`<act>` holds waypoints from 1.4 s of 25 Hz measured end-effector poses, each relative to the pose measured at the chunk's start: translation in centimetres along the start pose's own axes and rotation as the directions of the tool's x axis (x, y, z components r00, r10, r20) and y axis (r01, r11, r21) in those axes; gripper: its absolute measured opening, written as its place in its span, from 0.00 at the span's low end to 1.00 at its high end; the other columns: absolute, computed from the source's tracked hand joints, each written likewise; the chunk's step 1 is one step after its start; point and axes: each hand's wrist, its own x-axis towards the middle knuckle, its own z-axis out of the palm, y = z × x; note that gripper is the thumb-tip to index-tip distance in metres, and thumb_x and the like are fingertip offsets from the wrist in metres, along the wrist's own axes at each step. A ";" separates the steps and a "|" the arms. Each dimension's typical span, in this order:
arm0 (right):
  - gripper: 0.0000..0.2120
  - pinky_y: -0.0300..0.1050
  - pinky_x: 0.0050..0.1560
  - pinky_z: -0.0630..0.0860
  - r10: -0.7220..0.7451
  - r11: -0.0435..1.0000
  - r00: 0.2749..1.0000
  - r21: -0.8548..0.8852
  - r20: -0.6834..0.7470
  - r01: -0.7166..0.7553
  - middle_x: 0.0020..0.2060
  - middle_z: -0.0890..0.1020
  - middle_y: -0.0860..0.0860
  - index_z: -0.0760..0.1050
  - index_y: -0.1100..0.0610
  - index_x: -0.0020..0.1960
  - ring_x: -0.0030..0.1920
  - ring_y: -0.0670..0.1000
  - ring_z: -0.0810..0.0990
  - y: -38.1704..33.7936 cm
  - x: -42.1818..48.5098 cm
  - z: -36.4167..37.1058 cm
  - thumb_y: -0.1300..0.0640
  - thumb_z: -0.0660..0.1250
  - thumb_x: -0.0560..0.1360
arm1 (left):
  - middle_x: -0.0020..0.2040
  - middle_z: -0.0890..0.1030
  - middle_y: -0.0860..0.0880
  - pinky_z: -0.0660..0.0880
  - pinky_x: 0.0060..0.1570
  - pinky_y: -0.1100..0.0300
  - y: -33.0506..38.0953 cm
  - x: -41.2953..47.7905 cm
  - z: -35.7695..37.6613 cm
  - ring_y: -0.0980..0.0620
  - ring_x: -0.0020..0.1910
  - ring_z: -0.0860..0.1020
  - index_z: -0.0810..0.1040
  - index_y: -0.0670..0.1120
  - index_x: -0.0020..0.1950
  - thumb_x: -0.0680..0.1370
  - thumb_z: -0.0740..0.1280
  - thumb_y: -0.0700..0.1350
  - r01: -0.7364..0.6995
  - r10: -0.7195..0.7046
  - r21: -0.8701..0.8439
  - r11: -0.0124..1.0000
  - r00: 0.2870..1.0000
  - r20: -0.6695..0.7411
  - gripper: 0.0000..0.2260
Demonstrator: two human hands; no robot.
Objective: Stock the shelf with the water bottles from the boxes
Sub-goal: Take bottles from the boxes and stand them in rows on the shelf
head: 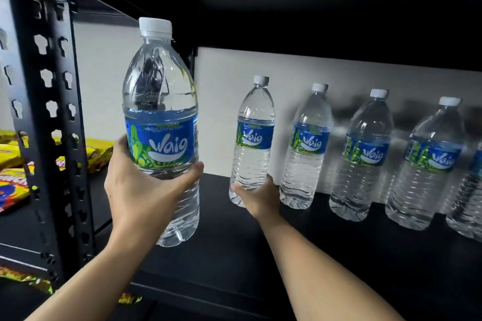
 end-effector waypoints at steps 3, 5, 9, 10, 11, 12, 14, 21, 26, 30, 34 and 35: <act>0.37 0.45 0.58 0.75 0.026 0.999 1.000 -0.041 0.004 -0.026 0.58 0.82 0.53 0.73 0.55 0.64 0.60 0.55 0.79 0.0 1.8 0.4 0.42 0.80 0.61 | 0.56 0.79 0.51 0.75 0.60 0.52 -0.2 0.6 0.3 0.50 0.55 0.78 0.71 0.50 0.64 0.58 0.84 0.53 0.007 -0.008 -0.009 1.000 1.000 -0.009 0.38; 0.36 0.45 0.57 0.75 0.042 0.998 0.999 -0.040 -0.004 -0.042 0.58 0.82 0.52 0.73 0.54 0.64 0.59 0.56 0.80 0.1 2.2 0.7 0.42 0.80 0.61 | 0.55 0.79 0.51 0.76 0.60 0.50 -0.4 0.8 0.7 0.50 0.55 0.78 0.71 0.50 0.64 0.58 0.84 0.53 0.012 -0.012 -0.023 1.000 1.000 -0.009 0.39; 0.37 0.47 0.58 0.75 0.059 0.994 0.998 -0.090 -0.013 -0.060 0.58 0.81 0.54 0.72 0.54 0.64 0.60 0.57 0.79 0.2 2.2 1.1 0.38 0.78 0.62 | 0.53 0.79 0.53 0.75 0.55 0.56 -0.6 0.4 1.1 0.52 0.53 0.79 0.71 0.52 0.61 0.58 0.83 0.53 0.012 -0.012 -0.027 1.000 1.000 0.011 0.36; 0.37 0.48 0.58 0.75 0.058 0.993 0.998 -0.105 -0.008 -0.059 0.59 0.81 0.54 0.71 0.54 0.64 0.60 0.57 0.78 0.1 2.1 1.0 0.38 0.78 0.62 | 0.53 0.79 0.53 0.75 0.55 0.56 -0.6 0.2 1.2 0.52 0.52 0.79 0.71 0.52 0.60 0.58 0.83 0.53 0.013 -0.013 -0.029 0.999 1.000 0.016 0.35; 0.37 0.47 0.58 0.74 0.061 0.992 0.998 -0.110 0.007 -0.060 0.59 0.81 0.54 0.71 0.55 0.65 0.61 0.57 0.78 0.1 2.0 1.0 0.38 0.77 0.63 | 0.52 0.79 0.54 0.75 0.55 0.56 -0.7 0.0 1.3 0.52 0.53 0.79 0.71 0.53 0.60 0.58 0.84 0.53 0.013 -0.012 -0.027 1.000 1.000 0.021 0.35; 0.37 0.46 0.58 0.74 0.057 0.992 0.998 -0.113 0.024 -0.054 0.60 0.80 0.53 0.70 0.55 0.65 0.61 0.57 0.78 -0.1 1.9 0.7 0.38 0.77 0.64 | 0.52 0.79 0.54 0.75 0.56 0.56 -0.7 0.0 1.4 0.53 0.53 0.79 0.71 0.53 0.60 0.58 0.84 0.53 0.010 -0.009 -0.024 1.000 1.000 0.027 0.35; 0.37 0.42 0.55 0.72 0.059 0.997 0.995 -0.063 0.087 -0.053 0.59 0.80 0.51 0.71 0.57 0.65 0.61 0.54 0.78 0.3 1.6 0.6 0.40 0.78 0.65 | 0.53 0.79 0.54 0.74 0.56 0.57 -0.8 0.1 1.5 0.53 0.53 0.78 0.71 0.53 0.60 0.58 0.84 0.53 0.013 -0.012 -0.023 1.000 0.999 0.035 0.35; 0.41 0.47 0.77 0.51 0.010 0.791 0.881 -0.542 0.474 0.282 0.80 0.54 0.51 0.57 0.56 0.79 0.79 0.52 0.53 3.8 -3.3 -5.1 0.32 0.58 0.75 | 0.50 0.80 0.54 0.74 0.51 0.59 -1.4 2.3 3.5 0.53 0.50 0.79 0.71 0.54 0.57 0.59 0.84 0.50 0.006 -0.004 -0.017 1.000 0.997 0.078 0.33; 0.40 0.49 0.78 0.44 -0.047 0.733 0.860 -0.567 0.508 0.376 0.80 0.50 0.49 0.51 0.56 0.80 0.79 0.47 0.46 3.7 -4.8 -6.3 0.32 0.50 0.78 | 0.48 0.79 0.54 0.68 0.39 0.74 -2.7 4.8 6.4 0.54 0.45 0.78 0.72 0.50 0.58 0.60 0.84 0.45 0.008 -0.007 -0.008 1.000 0.990 0.139 0.31; 0.40 0.49 0.78 0.45 -0.062 0.712 0.867 -0.587 0.495 0.386 0.80 0.51 0.49 0.52 0.56 0.80 0.79 0.47 0.46 3.8 -5.0 -6.2 0.32 0.50 0.78 | 0.50 0.81 0.50 0.71 0.46 0.63 -4.5 5.8 8.0 0.50 0.48 0.79 0.73 0.46 0.59 0.60 0.84 0.48 -0.007 -0.002 0.054 0.999 0.987 0.162 0.33; 0.40 0.49 0.78 0.45 -0.063 0.717 0.869 -0.583 0.490 0.381 0.80 0.51 0.49 0.52 0.56 0.80 0.79 0.47 0.46 3.7 -5.1 -6.4 0.32 0.50 0.78 | 0.50 0.82 0.50 0.76 0.52 0.53 -6.5 5.8 8.9 0.48 0.50 0.80 0.74 0.47 0.59 0.58 0.84 0.52 -0.032 0.010 0.094 0.995 0.975 0.224 0.34; 0.40 0.49 0.78 0.45 -0.063 0.716 0.870 -0.585 0.490 0.381 0.80 0.51 0.49 0.52 0.57 0.80 0.79 0.48 0.46 3.6 -5.1 -6.4 0.32 0.50 0.78 | 0.51 0.82 0.50 0.77 0.54 0.51 -6.8 5.7 8.9 0.48 0.51 0.81 0.74 0.48 0.59 0.57 0.84 0.53 -0.029 0.008 0.088 0.996 0.973 0.230 0.35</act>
